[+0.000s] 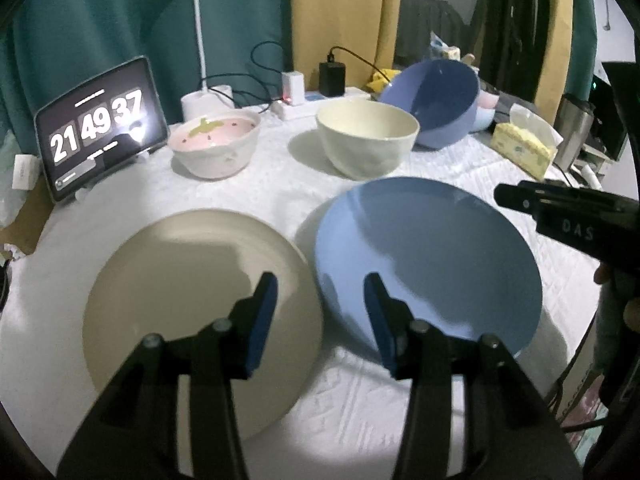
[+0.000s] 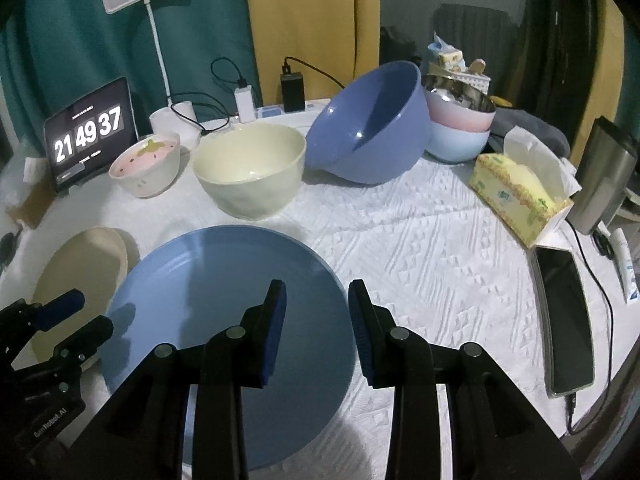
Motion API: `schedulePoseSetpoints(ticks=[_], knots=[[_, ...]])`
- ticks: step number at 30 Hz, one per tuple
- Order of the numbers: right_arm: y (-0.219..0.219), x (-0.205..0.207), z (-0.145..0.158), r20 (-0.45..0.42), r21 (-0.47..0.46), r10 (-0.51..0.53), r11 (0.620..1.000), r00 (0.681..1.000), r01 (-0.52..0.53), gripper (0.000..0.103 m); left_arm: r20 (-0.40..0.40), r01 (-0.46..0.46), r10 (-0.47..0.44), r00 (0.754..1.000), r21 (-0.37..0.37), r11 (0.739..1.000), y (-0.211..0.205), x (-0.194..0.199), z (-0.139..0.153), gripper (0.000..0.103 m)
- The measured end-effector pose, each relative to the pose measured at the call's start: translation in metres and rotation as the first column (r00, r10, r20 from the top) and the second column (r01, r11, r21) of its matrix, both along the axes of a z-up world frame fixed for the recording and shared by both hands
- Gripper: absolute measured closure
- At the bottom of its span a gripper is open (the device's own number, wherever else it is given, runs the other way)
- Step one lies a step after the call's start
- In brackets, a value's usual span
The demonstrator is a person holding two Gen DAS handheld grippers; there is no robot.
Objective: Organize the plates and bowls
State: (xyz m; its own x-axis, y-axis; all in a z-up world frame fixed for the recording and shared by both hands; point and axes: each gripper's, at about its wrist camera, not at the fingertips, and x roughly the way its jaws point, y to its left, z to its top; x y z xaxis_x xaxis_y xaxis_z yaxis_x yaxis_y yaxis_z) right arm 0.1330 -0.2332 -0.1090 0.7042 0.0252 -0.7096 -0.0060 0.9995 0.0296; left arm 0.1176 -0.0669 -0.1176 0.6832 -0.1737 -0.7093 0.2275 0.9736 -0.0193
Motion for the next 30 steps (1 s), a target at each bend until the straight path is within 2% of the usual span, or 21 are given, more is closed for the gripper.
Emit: schedulePoseSetpoints(ticks=[17,30], knots=[[0.054,0.001,0.019,0.018,-0.057,0.081,0.995,0.997,-0.08,0.069,0.048,-0.12,0.123,0.991,-0.061,0.991,0.069,-0.004,0.01,0.056],[0.106,0.015,0.016,-0.008,-0.09,0.168,0.982,0.986,-0.168,0.069,0.041,-0.242,0.246,0.969,-0.081,0.967,0.133,-0.001,0.001,0.056]])
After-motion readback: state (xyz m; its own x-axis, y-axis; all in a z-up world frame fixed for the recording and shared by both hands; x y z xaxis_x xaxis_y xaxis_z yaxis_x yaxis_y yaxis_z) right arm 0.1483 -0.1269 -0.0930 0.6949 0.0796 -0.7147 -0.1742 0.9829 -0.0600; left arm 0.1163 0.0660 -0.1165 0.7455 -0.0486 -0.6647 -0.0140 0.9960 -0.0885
